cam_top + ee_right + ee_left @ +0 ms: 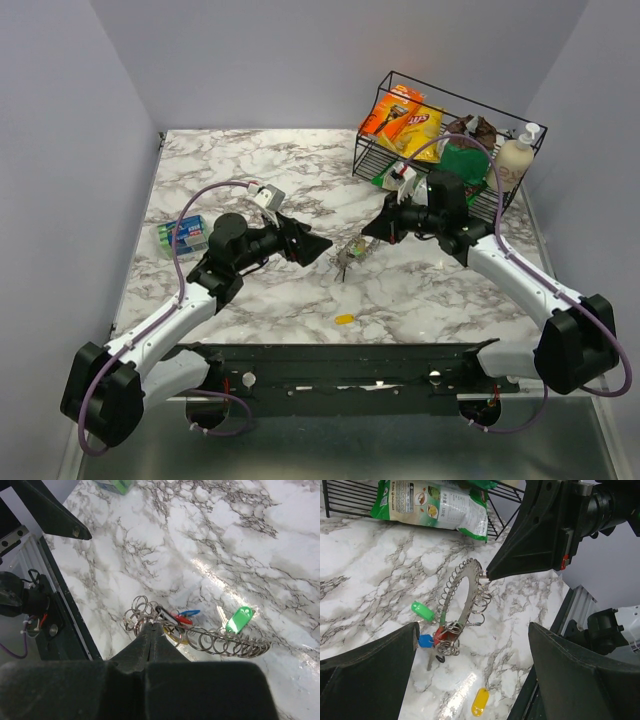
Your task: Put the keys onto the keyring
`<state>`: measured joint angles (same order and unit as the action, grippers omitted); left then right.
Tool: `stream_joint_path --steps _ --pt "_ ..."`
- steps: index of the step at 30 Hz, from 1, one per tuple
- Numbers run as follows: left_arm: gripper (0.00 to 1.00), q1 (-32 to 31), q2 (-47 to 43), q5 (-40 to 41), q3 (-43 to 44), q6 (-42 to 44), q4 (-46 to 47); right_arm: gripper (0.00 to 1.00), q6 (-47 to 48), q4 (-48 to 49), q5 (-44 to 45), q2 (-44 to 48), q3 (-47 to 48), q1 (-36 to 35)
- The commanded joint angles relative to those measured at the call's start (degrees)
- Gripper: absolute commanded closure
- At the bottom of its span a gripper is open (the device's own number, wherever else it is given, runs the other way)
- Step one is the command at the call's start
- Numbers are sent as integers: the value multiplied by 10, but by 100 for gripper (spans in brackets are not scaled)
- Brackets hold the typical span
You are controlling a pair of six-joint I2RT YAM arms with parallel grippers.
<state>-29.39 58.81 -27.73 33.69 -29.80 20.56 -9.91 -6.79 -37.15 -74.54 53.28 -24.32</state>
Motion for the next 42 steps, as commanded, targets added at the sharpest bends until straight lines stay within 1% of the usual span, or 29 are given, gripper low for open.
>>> stream_joint_path --steps 1,7,13,23,31,34,35,40,42 --pt "1 -3 -17 -6 10 22 -10 99 20 39 -42 16 29 -3" --pt "1 -3 -25 -9 14 32 -19 99 36 52 -80 7 36 -3" --pt "1 -3 -27 -19 15 32 -12 99 30 90 -148 -23 46 -5" --pt "1 -3 -36 -25 15 37 -15 99 47 78 -194 -60 76 -20" --pt "4 -3 -37 -57 10 45 -2 99 90 70 -241 -73 93 -28" --pt "4 -3 -42 -69 9 54 -3 99 94 70 -267 -74 97 -30" --pt "4 -3 -47 -75 8 62 -3 99 110 70 -274 -74 97 -30" --pt "4 -3 -80 -85 8 93 -17 99 110 70 -297 -75 105 -31" --pt "6 -3 -89 -94 8 102 -22 99 111 70 -313 -72 105 -32"
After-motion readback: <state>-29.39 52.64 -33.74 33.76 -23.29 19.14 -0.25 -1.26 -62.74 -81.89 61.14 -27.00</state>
